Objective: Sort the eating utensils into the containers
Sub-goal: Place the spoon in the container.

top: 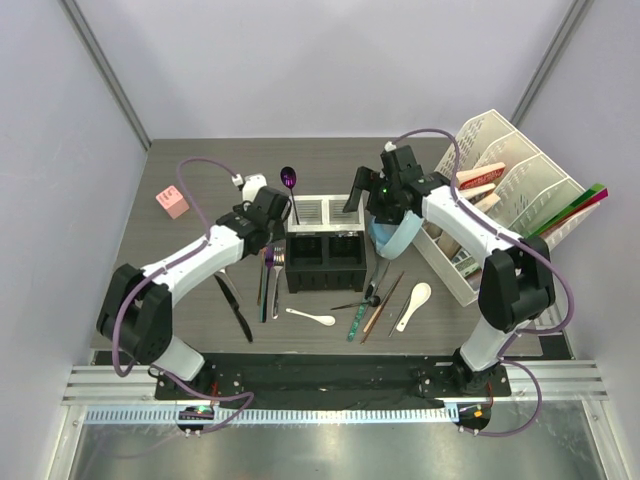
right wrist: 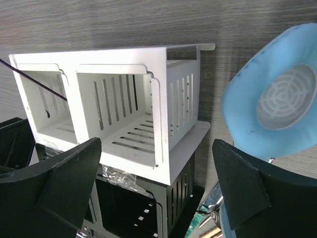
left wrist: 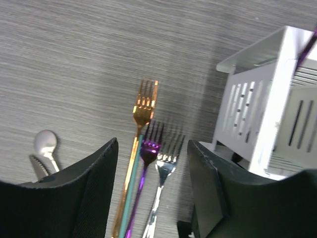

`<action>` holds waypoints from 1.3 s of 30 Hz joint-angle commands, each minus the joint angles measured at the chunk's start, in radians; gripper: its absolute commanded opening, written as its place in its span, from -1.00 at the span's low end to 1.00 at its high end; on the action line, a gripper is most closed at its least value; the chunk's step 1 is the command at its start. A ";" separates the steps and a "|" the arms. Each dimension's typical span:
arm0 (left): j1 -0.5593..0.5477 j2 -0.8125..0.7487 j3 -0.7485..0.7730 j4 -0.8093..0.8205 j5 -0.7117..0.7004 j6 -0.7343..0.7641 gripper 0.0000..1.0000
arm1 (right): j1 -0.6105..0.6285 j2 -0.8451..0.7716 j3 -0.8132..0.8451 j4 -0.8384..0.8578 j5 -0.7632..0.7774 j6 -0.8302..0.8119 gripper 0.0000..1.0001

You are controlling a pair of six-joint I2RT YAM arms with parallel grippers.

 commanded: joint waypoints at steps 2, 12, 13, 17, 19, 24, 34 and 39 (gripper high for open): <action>0.086 -0.066 -0.024 -0.041 -0.010 -0.005 0.20 | -0.001 -0.035 0.081 0.047 0.004 -0.025 0.99; 0.125 0.026 -0.088 -0.020 0.117 0.032 0.12 | -0.009 -0.087 0.154 0.030 0.004 -0.010 0.99; 0.125 0.035 -0.091 -0.016 0.132 0.031 0.11 | -0.012 -0.092 0.154 0.030 0.006 -0.012 0.99; 0.126 0.078 -0.111 -0.004 0.174 0.031 0.06 | -0.026 -0.106 0.139 0.024 0.003 -0.012 0.99; 0.125 0.087 -0.125 0.002 0.159 0.031 0.04 | -0.032 -0.109 0.133 0.022 0.003 -0.013 0.99; 0.125 0.098 -0.147 0.023 0.163 0.034 0.01 | -0.041 -0.118 0.122 0.018 -0.003 -0.012 0.99; 0.126 0.109 -0.160 0.053 0.195 0.032 -0.01 | -0.052 -0.121 0.102 0.011 -0.009 -0.010 0.99; 0.125 0.142 -0.150 0.056 0.221 0.041 -0.02 | -0.061 -0.117 0.090 0.010 -0.016 -0.005 0.99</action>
